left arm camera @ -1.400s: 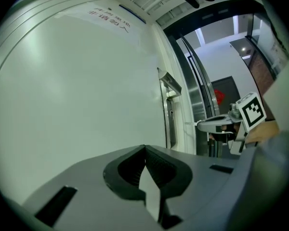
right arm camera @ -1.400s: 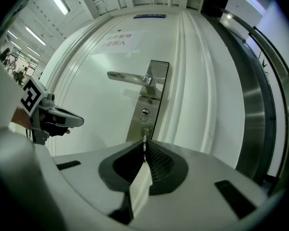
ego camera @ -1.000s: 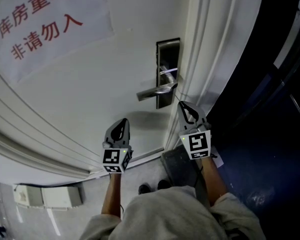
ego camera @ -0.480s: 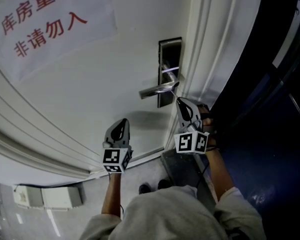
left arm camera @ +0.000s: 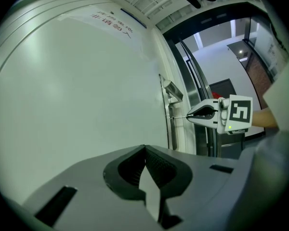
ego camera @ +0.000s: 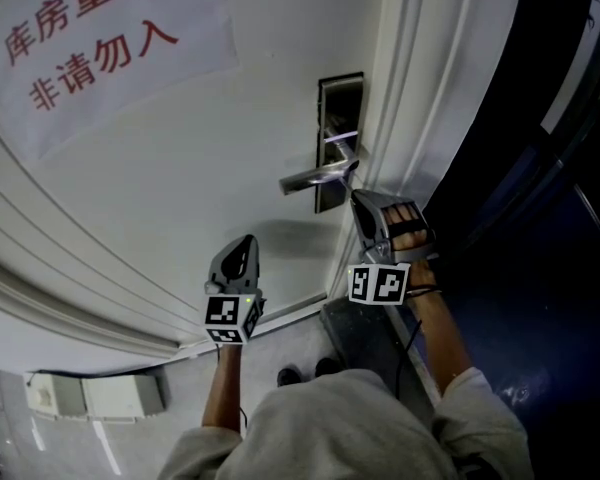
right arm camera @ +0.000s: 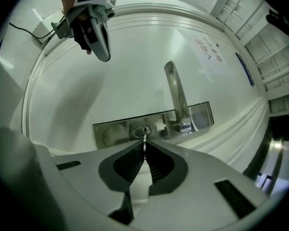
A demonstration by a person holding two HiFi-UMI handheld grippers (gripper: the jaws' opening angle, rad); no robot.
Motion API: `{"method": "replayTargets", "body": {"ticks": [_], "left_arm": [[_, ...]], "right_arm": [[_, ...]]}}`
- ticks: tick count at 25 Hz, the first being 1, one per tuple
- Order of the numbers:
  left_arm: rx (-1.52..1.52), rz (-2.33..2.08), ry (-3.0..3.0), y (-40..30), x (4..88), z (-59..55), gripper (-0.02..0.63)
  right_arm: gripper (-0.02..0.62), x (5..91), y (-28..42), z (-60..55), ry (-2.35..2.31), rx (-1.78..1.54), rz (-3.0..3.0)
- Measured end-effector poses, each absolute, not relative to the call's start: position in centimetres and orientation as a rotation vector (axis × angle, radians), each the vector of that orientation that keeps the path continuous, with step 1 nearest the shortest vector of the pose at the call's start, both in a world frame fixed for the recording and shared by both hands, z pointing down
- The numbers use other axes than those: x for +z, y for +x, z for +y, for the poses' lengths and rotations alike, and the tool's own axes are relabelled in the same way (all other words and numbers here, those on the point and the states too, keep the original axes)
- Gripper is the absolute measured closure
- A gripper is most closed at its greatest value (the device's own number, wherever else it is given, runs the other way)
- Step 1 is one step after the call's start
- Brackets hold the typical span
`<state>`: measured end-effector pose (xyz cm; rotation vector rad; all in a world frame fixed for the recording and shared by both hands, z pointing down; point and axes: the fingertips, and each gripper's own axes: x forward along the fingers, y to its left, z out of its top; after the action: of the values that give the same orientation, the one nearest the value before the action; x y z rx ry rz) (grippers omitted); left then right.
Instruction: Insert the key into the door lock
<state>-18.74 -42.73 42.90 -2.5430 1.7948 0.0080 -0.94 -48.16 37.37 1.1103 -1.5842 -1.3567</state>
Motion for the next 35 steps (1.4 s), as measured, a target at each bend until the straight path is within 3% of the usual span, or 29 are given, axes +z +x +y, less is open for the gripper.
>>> {"method": "replayTargets", "body": {"ticks": [35], "left_arm": [[0.01, 1.768, -2.594, -18.2, 44.1, -43.2, 0.588]], "right_arm": [[0.566, 37.2, -1.3, -49.8, 0.987, -1.381, -1.454]]}}
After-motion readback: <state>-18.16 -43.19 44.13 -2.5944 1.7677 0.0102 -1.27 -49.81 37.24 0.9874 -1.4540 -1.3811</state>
